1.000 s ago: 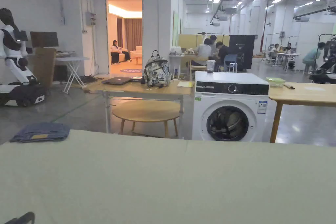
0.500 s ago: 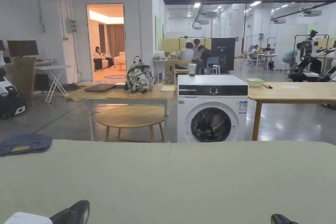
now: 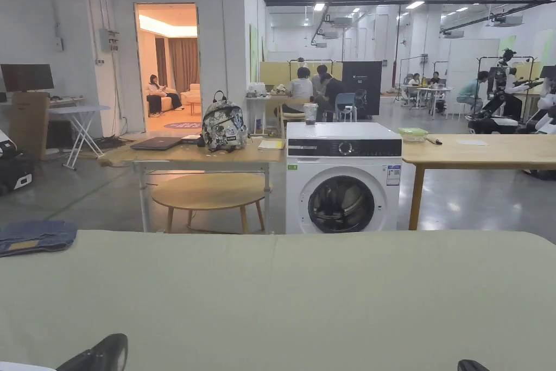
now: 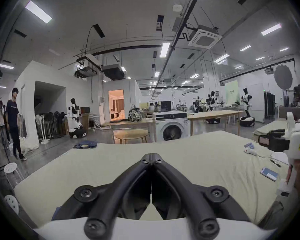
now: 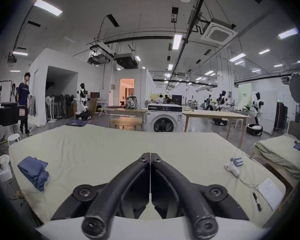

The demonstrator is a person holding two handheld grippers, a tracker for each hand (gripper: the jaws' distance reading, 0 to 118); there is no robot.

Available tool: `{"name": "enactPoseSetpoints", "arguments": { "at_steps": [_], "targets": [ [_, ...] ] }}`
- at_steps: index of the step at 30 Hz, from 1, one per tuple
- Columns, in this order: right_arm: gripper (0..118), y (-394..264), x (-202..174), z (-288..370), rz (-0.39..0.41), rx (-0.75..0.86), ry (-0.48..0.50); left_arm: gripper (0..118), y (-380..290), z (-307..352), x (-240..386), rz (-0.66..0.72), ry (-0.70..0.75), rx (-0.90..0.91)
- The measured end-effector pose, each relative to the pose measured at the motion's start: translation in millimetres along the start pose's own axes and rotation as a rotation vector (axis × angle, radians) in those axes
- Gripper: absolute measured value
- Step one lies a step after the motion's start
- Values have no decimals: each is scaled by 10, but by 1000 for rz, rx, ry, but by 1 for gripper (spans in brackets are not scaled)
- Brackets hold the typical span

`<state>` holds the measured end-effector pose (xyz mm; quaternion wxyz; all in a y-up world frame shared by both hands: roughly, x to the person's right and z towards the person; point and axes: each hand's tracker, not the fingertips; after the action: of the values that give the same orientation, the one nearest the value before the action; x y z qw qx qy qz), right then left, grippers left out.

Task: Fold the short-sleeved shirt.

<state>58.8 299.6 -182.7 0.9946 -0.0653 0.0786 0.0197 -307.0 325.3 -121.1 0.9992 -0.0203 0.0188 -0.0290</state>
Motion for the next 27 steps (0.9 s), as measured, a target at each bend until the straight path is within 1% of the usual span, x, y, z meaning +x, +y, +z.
{"name": "enactPoseSetpoints", "arguments": {
  "at_steps": [1, 2, 3, 4, 5, 6, 8, 10, 17, 23, 27],
  "targets": [
    [44, 1, 3, 7, -2, 2, 0, 31, 3, 4, -5, -1, 11, 3],
    [76, 10, 11, 17, -6, 2, 2, 62, 15, 12, 9, -4, 13, 1],
    [93, 28, 9, 22, -7, -6, 2, 77, 22, 0, -5, -10, 2, -6],
    [100, 29, -1, 32, -4, -7, 3, 91, 24, -22, -1, -25, 7, -24],
    [102, 27, -12, 44, -1, 2, 1, 100, 16, -22, 30, -42, 34, -29],
    [102, 27, -22, 56, -1, 14, -6, 101, 12, -8, 56, -59, 63, -20],
    [102, 27, -23, 95, -13, 55, 3, 101, 9, 3, 59, -51, 48, -5],
    [102, 37, -38, 91, -16, 55, 2, 101, 46, 19, 58, -18, 11, -1],
    [102, 48, -56, 94, -3, 64, -13, 101, 62, 12, 85, -4, 6, 3],
    [102, 37, -37, 83, -14, 48, -15, 101, 63, 11, 96, 12, -6, 6],
    [102, 44, -70, 74, 13, 45, -19, 101, 75, 18, 101, 7, 5, 10]
  ]
}}
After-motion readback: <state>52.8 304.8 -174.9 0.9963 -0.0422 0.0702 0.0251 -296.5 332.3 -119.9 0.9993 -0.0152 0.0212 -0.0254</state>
